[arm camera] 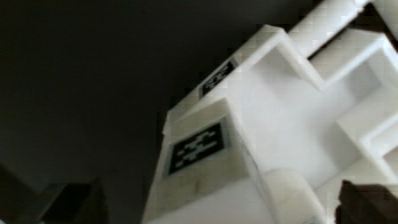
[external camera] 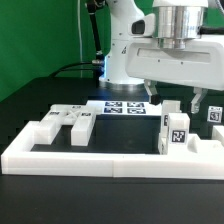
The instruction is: Assemble chair
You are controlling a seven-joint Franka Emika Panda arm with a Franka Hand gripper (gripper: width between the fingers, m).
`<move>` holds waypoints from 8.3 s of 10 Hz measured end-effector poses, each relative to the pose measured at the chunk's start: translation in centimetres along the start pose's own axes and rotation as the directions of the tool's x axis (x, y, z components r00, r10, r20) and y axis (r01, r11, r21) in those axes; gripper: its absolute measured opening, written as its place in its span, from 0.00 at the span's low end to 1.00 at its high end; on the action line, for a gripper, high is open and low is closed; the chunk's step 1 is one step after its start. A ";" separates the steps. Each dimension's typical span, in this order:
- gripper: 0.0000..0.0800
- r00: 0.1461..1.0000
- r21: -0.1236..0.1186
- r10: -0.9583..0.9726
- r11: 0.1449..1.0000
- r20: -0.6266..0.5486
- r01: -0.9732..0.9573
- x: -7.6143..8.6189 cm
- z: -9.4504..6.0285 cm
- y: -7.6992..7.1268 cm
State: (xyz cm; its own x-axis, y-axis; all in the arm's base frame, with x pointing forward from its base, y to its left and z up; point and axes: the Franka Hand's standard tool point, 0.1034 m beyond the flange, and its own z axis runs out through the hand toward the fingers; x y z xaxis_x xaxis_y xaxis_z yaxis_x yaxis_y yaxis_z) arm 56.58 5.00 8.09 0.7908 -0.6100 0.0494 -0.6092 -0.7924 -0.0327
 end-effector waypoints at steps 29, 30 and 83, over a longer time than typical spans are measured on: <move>0.36 0.289 -0.005 0.957 0.290 0.032 -0.957 0.2 0.2 0.3; 0.36 0.219 -0.007 0.975 0.219 0.032 -0.976 0.2 0.2 0.3; 0.80 0.470 -0.023 0.881 0.471 0.053 -0.882 -0.2 0.2 -0.5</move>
Offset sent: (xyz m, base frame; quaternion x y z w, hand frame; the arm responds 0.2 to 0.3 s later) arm 0.0021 0.0003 0.0019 0.0003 -0.0016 -0.1420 0.9899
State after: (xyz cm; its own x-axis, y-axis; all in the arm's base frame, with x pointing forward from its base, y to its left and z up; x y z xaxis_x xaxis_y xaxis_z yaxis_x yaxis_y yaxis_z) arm 56.77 5.49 7.91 -0.1622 -0.9850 -0.0589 -0.9857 0.1645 -0.0364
